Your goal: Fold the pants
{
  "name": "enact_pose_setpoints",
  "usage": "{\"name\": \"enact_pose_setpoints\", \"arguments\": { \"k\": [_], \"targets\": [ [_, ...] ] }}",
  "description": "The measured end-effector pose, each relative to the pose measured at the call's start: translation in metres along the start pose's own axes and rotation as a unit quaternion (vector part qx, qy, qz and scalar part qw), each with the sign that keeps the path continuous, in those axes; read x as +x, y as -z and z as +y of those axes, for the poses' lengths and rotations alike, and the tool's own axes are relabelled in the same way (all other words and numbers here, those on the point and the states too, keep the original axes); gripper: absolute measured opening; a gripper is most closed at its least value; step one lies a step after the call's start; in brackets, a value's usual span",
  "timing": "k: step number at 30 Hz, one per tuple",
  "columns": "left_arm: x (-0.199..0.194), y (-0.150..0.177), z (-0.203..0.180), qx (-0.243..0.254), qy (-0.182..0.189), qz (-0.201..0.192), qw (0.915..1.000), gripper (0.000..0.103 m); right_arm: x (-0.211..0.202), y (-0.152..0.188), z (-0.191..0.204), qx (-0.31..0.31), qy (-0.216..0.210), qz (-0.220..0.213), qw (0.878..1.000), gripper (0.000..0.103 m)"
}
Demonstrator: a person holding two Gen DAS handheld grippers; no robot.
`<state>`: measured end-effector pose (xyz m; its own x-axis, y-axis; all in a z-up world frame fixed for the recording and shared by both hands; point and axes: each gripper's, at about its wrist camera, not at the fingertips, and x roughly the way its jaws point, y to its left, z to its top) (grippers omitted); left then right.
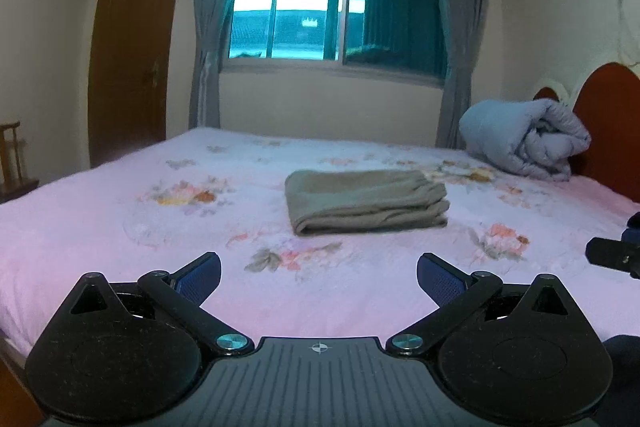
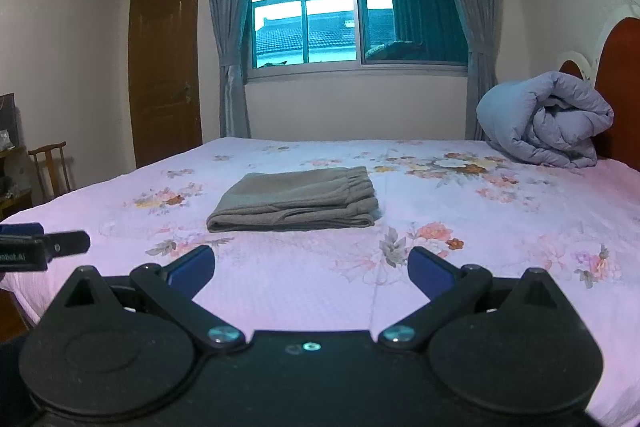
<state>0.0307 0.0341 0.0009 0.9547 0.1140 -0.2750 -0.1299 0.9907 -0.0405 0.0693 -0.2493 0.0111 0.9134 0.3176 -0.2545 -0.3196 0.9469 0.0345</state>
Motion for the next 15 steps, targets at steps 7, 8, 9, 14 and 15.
{"name": "enact_pose_setpoints", "arguments": {
  "k": [7, 8, 9, 14, 15],
  "targets": [
    [-0.0022, 0.0027, -0.011, 0.02, 0.001, -0.001, 0.9998, 0.103, -0.0013, 0.0003, -0.0027, 0.007, 0.005, 0.002, 1.0, 0.097],
    [-0.0022, 0.0027, -0.0112, 0.021, 0.001, -0.001, 0.9998, 0.103, -0.0014, 0.0005, -0.0021, 0.007, 0.005, 0.002, 1.0, 0.097],
    [-0.0025, 0.0026, -0.0111, 0.02, 0.0, -0.002, 0.9998, 0.103, -0.0015, 0.0005, -0.0019, 0.006, 0.005, 0.002, 1.0, 0.097],
    [-0.0031, 0.0026, -0.0099, 0.017, 0.003, -0.002, 0.9998, 0.103, -0.003, 0.0004, -0.0016, 0.001, 0.003, 0.002, 1.0, 0.097],
    [-0.0029, 0.0025, -0.0097, 0.016, 0.004, -0.002, 0.9999, 0.103, -0.0027, 0.0005, -0.0013, 0.002, 0.003, 0.002, 1.0, 0.097]
  ]
}}
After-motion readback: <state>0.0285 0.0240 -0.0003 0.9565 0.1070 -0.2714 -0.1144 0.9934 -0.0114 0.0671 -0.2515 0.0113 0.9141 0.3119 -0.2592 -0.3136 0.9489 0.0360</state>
